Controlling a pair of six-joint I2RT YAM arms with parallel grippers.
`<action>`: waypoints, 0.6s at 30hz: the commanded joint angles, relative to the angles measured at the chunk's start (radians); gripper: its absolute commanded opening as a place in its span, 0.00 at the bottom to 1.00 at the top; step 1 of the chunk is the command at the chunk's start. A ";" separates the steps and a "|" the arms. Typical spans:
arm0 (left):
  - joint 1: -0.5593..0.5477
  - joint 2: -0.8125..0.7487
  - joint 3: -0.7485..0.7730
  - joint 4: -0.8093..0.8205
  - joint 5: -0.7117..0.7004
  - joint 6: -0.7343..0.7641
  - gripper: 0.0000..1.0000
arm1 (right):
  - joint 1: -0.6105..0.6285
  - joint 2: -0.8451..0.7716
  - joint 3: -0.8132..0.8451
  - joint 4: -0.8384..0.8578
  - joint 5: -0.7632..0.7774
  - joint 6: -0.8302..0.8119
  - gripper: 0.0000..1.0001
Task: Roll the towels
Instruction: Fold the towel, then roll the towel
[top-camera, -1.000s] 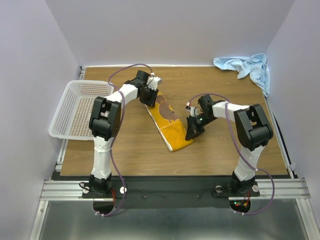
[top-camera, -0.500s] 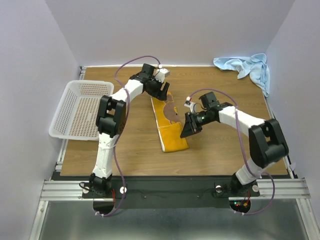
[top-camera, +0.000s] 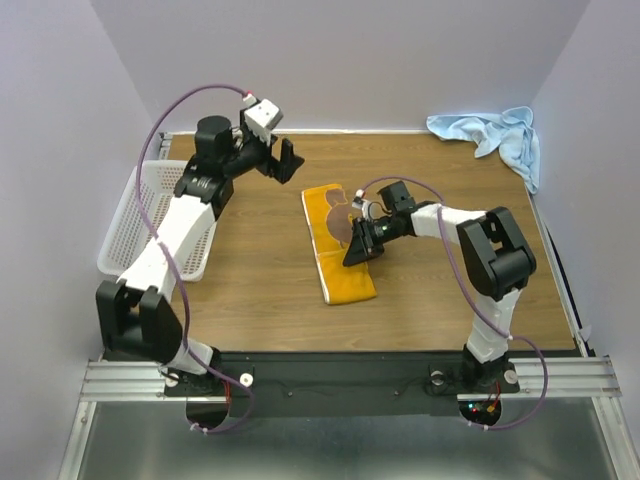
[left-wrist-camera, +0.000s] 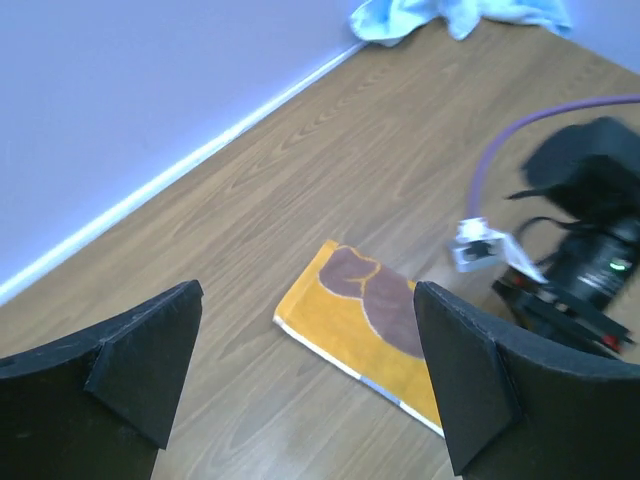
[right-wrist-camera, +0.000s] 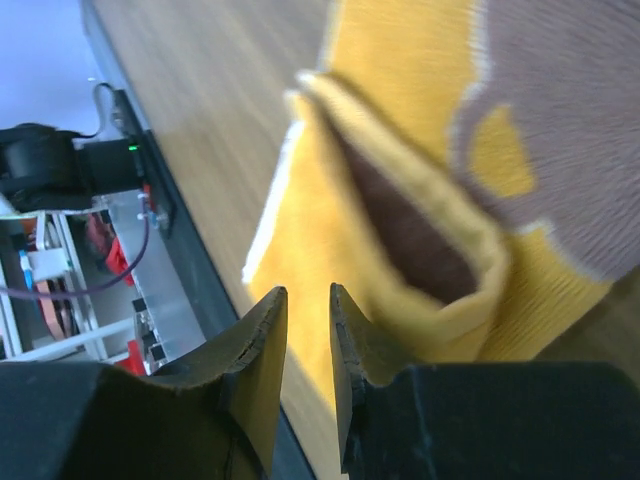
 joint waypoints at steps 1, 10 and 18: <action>-0.017 -0.122 -0.161 -0.039 0.132 0.193 0.99 | 0.007 0.057 0.024 0.104 0.038 0.019 0.29; -0.404 -0.363 -0.561 -0.214 -0.159 0.674 0.81 | 0.007 0.147 -0.057 0.188 0.076 0.124 0.28; -0.682 -0.324 -0.716 -0.049 -0.334 0.636 0.80 | 0.007 0.123 -0.118 0.228 0.095 0.167 0.29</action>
